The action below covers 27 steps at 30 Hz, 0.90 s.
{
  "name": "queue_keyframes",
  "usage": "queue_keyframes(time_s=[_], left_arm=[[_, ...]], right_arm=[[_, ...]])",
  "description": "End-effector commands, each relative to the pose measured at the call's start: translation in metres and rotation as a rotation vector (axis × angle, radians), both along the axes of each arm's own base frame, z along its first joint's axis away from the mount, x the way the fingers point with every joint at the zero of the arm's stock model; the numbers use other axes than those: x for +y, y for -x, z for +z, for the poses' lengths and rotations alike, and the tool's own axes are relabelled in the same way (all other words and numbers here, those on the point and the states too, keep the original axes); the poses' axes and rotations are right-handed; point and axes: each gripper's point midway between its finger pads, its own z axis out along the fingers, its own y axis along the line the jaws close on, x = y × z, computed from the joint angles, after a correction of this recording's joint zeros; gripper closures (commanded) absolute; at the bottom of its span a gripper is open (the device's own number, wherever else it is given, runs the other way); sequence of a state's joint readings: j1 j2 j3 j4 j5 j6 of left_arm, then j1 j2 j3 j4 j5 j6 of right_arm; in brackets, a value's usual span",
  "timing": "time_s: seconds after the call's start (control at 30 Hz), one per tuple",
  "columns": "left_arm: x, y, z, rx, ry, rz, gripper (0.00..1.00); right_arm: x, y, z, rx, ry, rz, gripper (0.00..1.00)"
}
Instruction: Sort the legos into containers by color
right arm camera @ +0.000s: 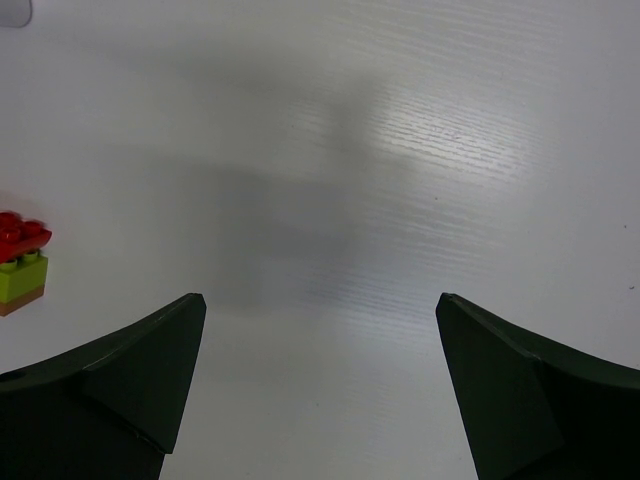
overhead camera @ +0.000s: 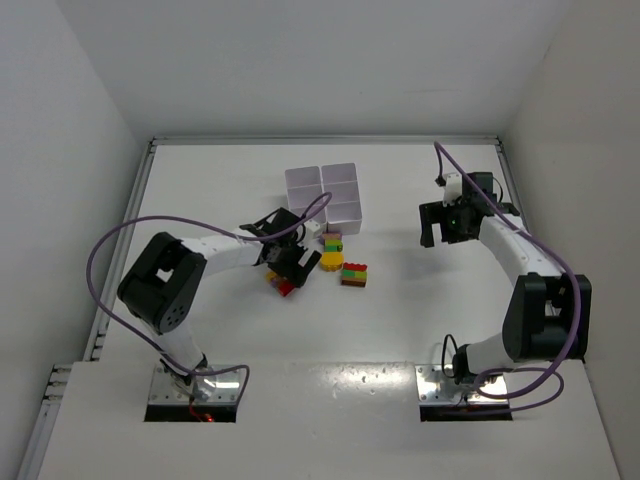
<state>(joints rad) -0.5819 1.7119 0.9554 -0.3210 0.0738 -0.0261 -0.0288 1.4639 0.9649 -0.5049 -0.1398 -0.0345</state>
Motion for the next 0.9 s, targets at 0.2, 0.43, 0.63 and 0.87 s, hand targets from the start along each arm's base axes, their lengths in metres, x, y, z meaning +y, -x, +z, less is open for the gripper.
queue_keyframes(time_s=[0.2,0.43,0.63,0.87], left_arm=[[0.002,-0.02,0.019,-0.086,0.011,0.015,0.35],[0.006,-0.006,0.049,-0.125,0.061,-0.043,0.48],[0.001,-0.028,0.112,-0.255,0.175,0.102,0.86],[0.028,-0.105,0.177,-0.339,0.349,0.627,0.86]], right_arm=[[0.001,-0.01,0.013,-0.049,0.004,0.011,0.01],[0.024,-0.017,0.029,-0.066,-0.118,0.055,0.01],[0.085,-0.021,0.064,-0.049,-0.398,0.126,0.01],[0.127,-0.057,0.098,-0.174,-0.422,0.002,0.01]])
